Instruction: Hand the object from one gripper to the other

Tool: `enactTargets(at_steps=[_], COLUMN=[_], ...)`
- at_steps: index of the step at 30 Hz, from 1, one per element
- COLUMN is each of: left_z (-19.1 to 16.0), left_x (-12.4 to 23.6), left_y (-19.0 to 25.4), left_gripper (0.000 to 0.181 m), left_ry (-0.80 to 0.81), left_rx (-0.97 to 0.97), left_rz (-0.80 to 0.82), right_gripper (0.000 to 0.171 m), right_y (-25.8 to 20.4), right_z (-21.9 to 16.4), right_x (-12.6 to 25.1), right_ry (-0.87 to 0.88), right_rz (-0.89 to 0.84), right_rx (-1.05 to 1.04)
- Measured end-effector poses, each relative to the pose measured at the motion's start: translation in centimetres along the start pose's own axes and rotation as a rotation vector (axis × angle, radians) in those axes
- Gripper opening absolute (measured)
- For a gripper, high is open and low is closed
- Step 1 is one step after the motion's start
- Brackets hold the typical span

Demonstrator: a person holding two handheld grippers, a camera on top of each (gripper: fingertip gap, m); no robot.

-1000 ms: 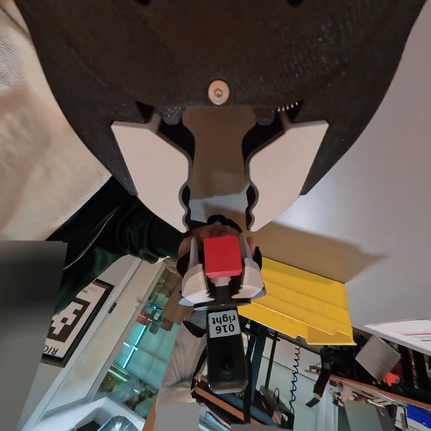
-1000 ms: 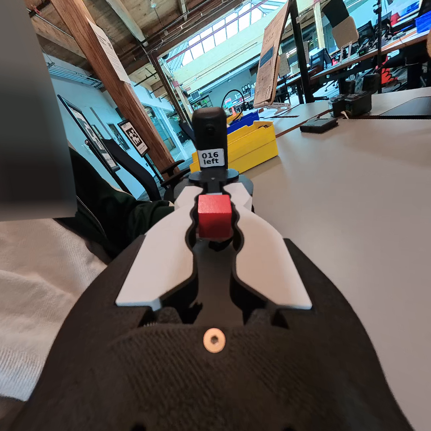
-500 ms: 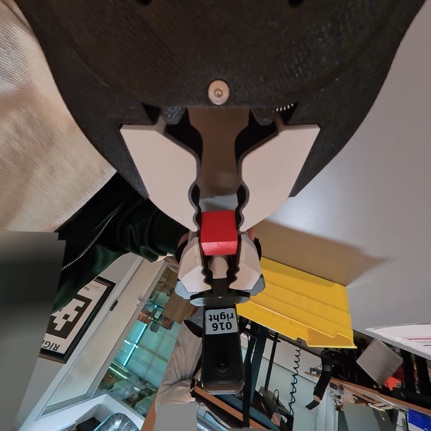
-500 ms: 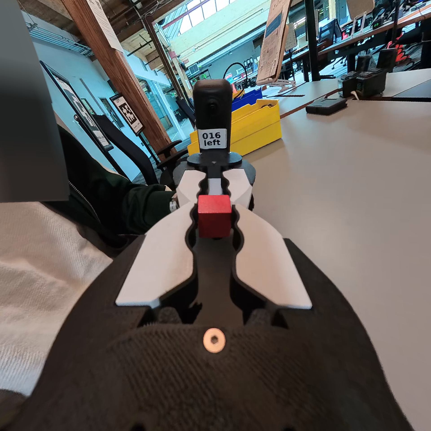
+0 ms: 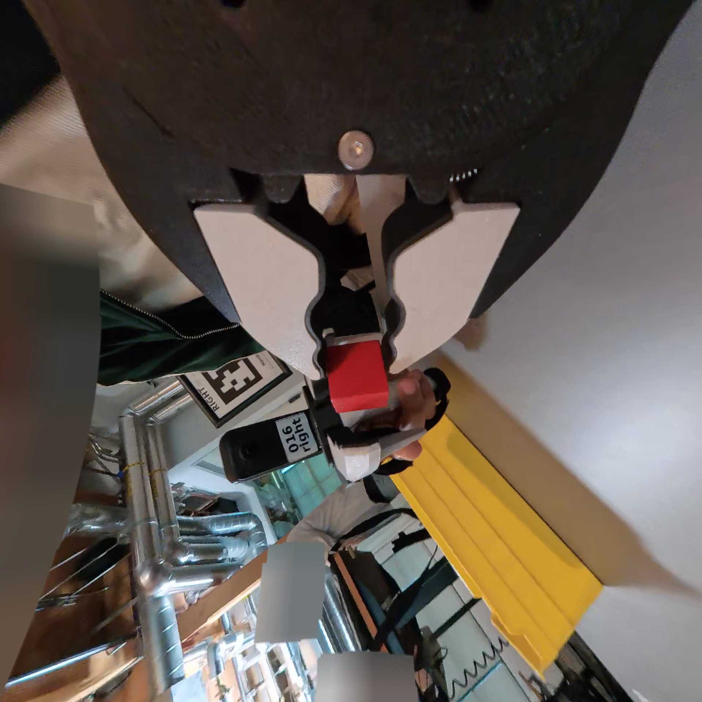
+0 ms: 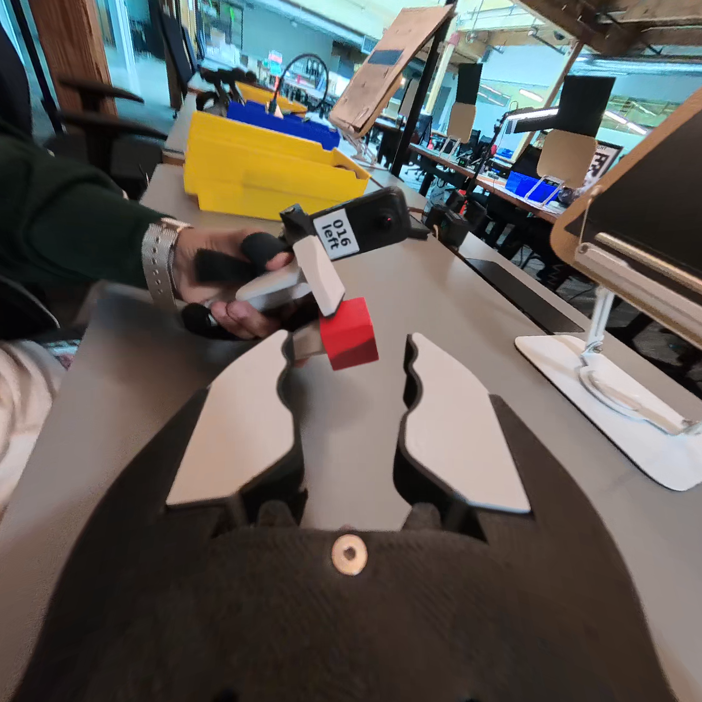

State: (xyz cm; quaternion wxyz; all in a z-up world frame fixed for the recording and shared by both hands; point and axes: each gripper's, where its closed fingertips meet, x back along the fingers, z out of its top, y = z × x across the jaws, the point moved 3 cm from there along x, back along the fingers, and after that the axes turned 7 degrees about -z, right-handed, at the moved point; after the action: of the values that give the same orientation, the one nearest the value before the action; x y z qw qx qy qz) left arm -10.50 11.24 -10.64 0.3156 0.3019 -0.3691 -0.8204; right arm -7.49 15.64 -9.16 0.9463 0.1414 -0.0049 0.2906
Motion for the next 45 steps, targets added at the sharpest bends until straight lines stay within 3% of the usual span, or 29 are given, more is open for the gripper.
enactTargets(at_steps=[8, 17, 20, 23, 26, 28, 32, 45], left_z=[-0.8, -0.4, 0.6, 1.5, 1.8, 1.4, 0.4, -0.1], left_x=[-0.8, -0.8, -0.5, 0.0, 0.0, -0.3, -1.1, -1.5], left_y=[0.5, 0.7, 0.7, 1.1, 1.6, 1.8, 1.6, 1.8], left_gripper=[0.028, 0.030, 0.055, 0.061, 0.057, 0.051, 0.044, 0.035], left_ry=[-0.020, 0.008, 0.094, 0.140, 0.124, 0.068, -0.027, -0.072], left_rx=[0.134, 0.110, 0.039, -0.080, -0.265, -0.363, -0.431, -0.493], left_rz=[-0.118, -0.138, -0.124, -0.080, -0.006, 0.035, 0.070, 0.085], right_gripper=[0.031, 0.027, 0.027, 0.027, 0.027, 0.028, 0.027, 0.027], right_y=[-0.9, -0.8, -0.1, 0.7, 0.9, 1.0, 0.9, -0.8], right_z=[-0.2, 0.1, 0.3, 0.6, 0.5, 0.8, 0.9, 0.2], right_x=[0.0, -0.1, 0.1, 0.7, 0.9, 1.2, 1.4, 0.5], right_ry=[-0.023, -0.009, 0.013, 0.040, 0.027, 0.062, 0.063, -0.030], right_rz=[0.036, 0.025, 0.009, 0.046, 0.182, 0.241, 0.252, 0.336], right_rx=[0.093, 0.080, -0.011, -0.211, -0.533, -0.642, -0.643, -0.658])
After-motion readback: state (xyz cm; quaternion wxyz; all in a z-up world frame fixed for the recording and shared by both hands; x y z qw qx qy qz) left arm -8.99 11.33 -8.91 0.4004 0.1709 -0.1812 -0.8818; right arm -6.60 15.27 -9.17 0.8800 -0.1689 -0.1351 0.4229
